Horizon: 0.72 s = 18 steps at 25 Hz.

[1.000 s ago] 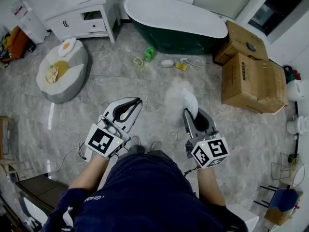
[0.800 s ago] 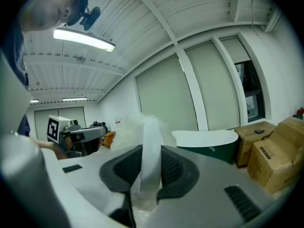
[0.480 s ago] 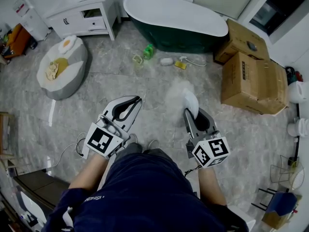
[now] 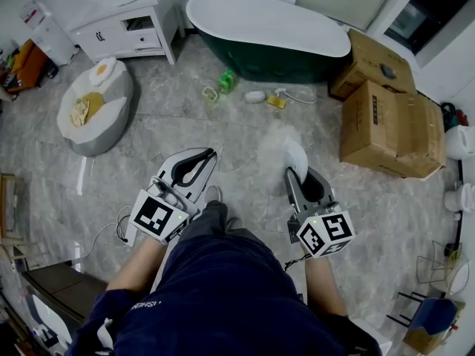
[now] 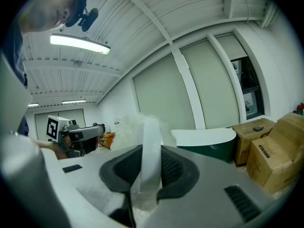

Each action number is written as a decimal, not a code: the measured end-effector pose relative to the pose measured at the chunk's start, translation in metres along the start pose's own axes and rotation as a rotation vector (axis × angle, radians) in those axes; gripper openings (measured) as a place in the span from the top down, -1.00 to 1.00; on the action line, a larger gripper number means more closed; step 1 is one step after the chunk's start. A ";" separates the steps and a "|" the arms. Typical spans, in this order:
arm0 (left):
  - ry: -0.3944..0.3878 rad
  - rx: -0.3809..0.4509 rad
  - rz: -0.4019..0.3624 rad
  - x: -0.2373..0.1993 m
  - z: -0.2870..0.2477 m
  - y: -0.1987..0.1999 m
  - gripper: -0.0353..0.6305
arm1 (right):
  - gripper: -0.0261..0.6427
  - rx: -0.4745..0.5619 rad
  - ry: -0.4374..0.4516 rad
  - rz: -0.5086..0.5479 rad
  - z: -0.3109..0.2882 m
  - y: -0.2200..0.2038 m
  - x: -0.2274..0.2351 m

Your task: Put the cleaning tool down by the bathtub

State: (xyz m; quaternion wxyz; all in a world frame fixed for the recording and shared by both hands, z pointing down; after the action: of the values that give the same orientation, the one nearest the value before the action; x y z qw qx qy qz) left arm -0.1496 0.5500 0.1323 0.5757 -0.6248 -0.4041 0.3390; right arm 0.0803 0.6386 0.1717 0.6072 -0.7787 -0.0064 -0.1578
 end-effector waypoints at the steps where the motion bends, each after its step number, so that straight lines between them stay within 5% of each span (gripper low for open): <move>1: 0.002 0.001 0.000 -0.001 -0.004 0.001 0.76 | 0.64 -0.001 0.001 0.001 -0.002 0.001 0.003; 18: -0.002 -0.006 0.040 -0.083 -0.078 -0.017 0.76 | 0.64 -0.036 -0.016 -0.005 -0.093 0.018 0.052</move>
State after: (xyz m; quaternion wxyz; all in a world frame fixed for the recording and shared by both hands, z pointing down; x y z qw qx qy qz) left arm -0.1190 0.4409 0.1540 0.5664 -0.6341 -0.3932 0.3500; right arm 0.1114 0.5361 0.1874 0.5927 -0.7906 -0.0107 -0.1532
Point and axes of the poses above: the fingertips, and each gripper's own axes: z backward along the fingers, x to its right, y out of its top, the point moved 6 cm from there along z, backward along the fingers, and after that the axes turned 1 degree about -z, right-handed, at the moved point
